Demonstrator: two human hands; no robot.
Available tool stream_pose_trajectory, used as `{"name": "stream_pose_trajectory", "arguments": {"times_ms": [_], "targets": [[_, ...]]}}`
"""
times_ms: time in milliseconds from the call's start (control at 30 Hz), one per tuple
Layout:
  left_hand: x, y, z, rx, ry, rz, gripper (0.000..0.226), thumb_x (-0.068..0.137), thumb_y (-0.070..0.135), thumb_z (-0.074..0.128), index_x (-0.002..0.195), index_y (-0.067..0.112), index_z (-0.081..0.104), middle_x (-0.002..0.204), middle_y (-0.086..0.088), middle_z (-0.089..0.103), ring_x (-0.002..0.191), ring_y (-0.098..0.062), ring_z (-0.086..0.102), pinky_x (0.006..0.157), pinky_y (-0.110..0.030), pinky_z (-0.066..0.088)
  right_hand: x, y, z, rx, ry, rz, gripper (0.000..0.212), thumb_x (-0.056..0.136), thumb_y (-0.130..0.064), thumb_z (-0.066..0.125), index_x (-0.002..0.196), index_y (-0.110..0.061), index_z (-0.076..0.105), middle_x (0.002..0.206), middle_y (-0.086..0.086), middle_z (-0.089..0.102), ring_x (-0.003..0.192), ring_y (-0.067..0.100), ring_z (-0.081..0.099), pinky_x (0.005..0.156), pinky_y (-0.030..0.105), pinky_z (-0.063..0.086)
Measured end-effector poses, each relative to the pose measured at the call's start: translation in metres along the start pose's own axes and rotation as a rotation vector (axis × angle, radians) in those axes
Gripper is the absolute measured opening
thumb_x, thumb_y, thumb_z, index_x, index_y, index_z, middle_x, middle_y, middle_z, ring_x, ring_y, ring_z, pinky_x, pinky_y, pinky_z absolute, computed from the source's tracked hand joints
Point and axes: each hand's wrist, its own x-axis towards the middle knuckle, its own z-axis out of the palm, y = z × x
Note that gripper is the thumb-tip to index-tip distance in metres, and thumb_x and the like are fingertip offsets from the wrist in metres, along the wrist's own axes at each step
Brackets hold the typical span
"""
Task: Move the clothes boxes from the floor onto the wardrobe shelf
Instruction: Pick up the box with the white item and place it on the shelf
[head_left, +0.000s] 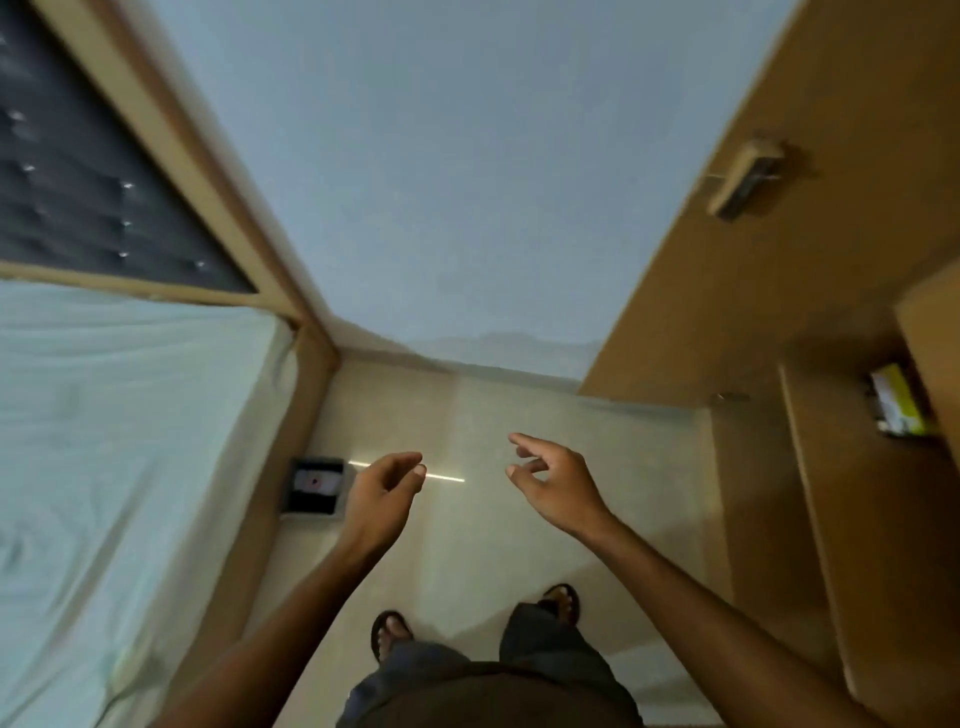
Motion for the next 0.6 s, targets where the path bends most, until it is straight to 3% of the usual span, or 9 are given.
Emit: {"name": "stream_pose_trajectory", "arguments": {"times_ms": [200,367,533,600], "targets": [[-0.023,-0.061,-0.123,-0.058,0.193,-0.059,0.023,0.094,0.02,0.059,0.115,0.015,0.067,0.105,0.002,0.071,0.094,-0.008,0.066,0.081,-0.019,0.05,0.018,-0.083,0.115,-0.074,-0.179,-0.092,0.049,0.086,-0.03,0.063,0.133,-0.028,0.054,0.122,-0.005,0.063,0.099,0.005,0.062,0.088,0.026,0.053],[-0.029,-0.107,-0.205,-0.133,0.367,-0.154,0.018,0.092,0.026,0.06,0.109,0.027,0.067,0.106,0.005,0.071,0.098,-0.012,0.067,0.095,-0.04,0.053,0.036,-0.14,0.198,-0.12,-0.367,-0.169,0.049,0.087,-0.029,0.063,0.135,-0.026,0.053,0.125,-0.003,0.062,0.101,0.004,0.061,0.087,0.021,0.051],[-0.007,-0.129,-0.251,-0.193,0.473,-0.271,0.022,0.092,0.022,0.061,0.112,0.016,0.068,0.106,-0.001,0.071,0.099,-0.016,0.066,0.095,-0.04,0.052,0.078,-0.179,0.257,-0.196,-0.477,-0.207,0.049,0.085,-0.033,0.064,0.133,-0.028,0.054,0.124,-0.002,0.064,0.102,0.005,0.062,0.09,0.025,0.053],[0.011,-0.138,-0.261,-0.215,0.478,-0.324,0.021,0.092,0.022,0.061,0.111,0.018,0.068,0.105,-0.001,0.07,0.099,-0.016,0.066,0.092,-0.035,0.052,0.1,-0.187,0.274,-0.222,-0.51,-0.189,0.051,0.085,-0.034,0.064,0.134,-0.028,0.053,0.123,-0.002,0.064,0.101,0.005,0.062,0.091,0.027,0.053]]}}
